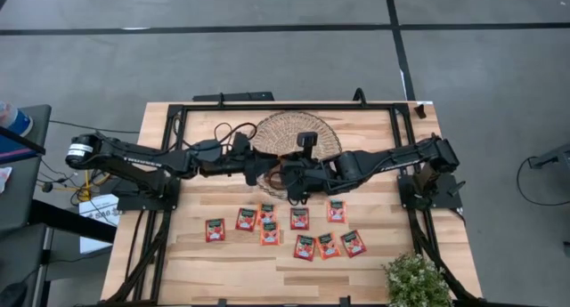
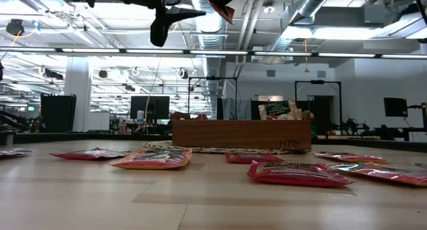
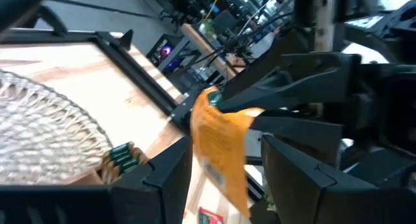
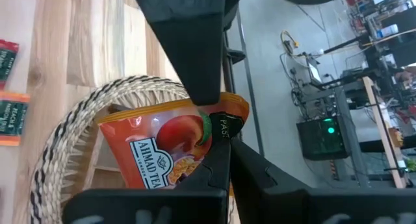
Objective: Pick & Place Tea
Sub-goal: Put the orange tea bag into the middle section of the wooden organizer
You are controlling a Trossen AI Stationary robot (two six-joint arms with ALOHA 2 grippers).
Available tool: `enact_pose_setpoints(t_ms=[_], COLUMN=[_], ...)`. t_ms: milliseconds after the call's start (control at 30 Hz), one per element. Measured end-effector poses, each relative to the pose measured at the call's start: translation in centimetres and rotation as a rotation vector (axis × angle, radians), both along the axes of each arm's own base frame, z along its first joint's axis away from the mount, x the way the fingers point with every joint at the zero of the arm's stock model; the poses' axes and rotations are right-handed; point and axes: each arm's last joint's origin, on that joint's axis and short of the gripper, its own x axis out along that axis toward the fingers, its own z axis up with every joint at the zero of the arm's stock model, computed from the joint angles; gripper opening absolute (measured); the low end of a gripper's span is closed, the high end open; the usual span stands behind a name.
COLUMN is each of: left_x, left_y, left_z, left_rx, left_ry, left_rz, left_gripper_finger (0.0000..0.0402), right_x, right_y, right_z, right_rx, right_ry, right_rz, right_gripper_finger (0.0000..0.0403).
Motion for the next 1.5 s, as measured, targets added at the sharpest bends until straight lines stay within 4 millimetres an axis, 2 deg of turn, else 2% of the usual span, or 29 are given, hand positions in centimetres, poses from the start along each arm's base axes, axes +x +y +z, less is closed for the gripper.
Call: enact_pose_setpoints(t_ms=[367,500,633,800,867,1233,1367,1500], left_x=[0.3,0.3,0.3,0.3,0.3,0.3,0.3,0.8], left_y=[0.3,0.5,0.5,0.5,0.5,0.7,0.7,0.8], left_z=[-0.5,-0.5,-0.5,-0.5,-0.5,-0.5,-0.6,-1.0], left_rx=[-0.041,-0.045,-0.041,-0.011,0.006,0.051,0.072,0.116], left_ry=[0.013,0.014,0.014,0.018,0.021,0.032,0.044,0.050], left_rz=[0.004,0.001,0.013,0.024,0.024,0.053,0.074,0.092], left_gripper_finger=[0.0175,0.0163,0.0117,0.0016,0.0006,0.0000,0.0000,0.0000], right_x=[0.5,0.5,0.5,0.4,0.4,-0.3,-1.3,-3.4], right_y=[-0.7,-0.7,-0.5,0.0,0.1,0.1,-0.3,-1.1], right_z=[0.2,0.2,0.2,0.2,0.2,0.7,1.3,2.2], right_rx=[0.004,0.005,0.005,0.018,0.020,-0.064,-0.155,-0.213], right_ry=[-0.012,-0.016,-0.015,-0.017,-0.018,0.027,0.065,0.085], right_rz=[0.024,0.023,0.030,0.047,0.050,0.066,0.008,-0.097], right_gripper_finger=[0.0000,0.0000,0.0000,0.0000,0.0000,0.0003,0.0025,0.0054])
